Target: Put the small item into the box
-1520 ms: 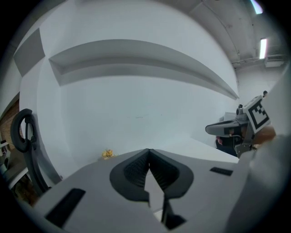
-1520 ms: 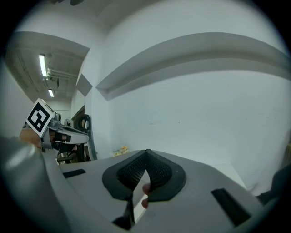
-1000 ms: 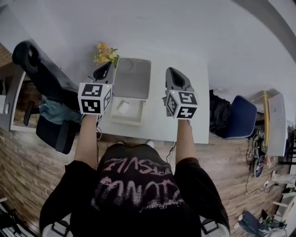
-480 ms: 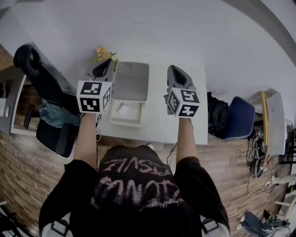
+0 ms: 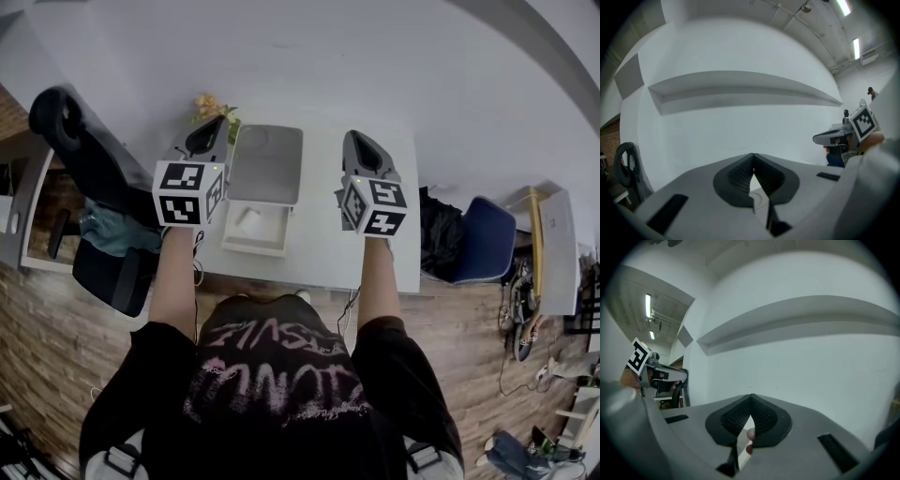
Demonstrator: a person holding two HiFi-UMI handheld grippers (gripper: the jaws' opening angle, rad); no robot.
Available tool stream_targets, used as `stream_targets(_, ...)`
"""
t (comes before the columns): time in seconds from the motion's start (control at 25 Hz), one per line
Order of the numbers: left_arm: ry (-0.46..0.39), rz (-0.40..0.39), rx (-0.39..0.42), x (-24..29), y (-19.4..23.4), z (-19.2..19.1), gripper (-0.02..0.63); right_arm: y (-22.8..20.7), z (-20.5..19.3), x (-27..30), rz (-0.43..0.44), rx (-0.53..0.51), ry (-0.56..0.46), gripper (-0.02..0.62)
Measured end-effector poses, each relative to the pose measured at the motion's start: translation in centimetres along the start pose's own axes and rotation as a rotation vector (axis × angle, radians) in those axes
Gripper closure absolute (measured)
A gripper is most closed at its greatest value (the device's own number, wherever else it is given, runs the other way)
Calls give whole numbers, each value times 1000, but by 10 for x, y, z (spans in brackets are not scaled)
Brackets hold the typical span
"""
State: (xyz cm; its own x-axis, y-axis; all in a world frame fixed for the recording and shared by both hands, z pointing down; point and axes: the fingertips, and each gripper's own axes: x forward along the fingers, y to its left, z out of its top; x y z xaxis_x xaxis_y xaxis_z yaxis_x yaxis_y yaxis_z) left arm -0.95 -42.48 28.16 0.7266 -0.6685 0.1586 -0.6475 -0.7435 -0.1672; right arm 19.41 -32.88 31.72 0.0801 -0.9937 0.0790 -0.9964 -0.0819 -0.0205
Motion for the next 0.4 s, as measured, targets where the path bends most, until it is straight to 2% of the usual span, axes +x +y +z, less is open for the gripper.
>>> stream_targets(0.4,-8,-6,-10,0,-3,1,603,0,7,1,3,-6,-14,584)
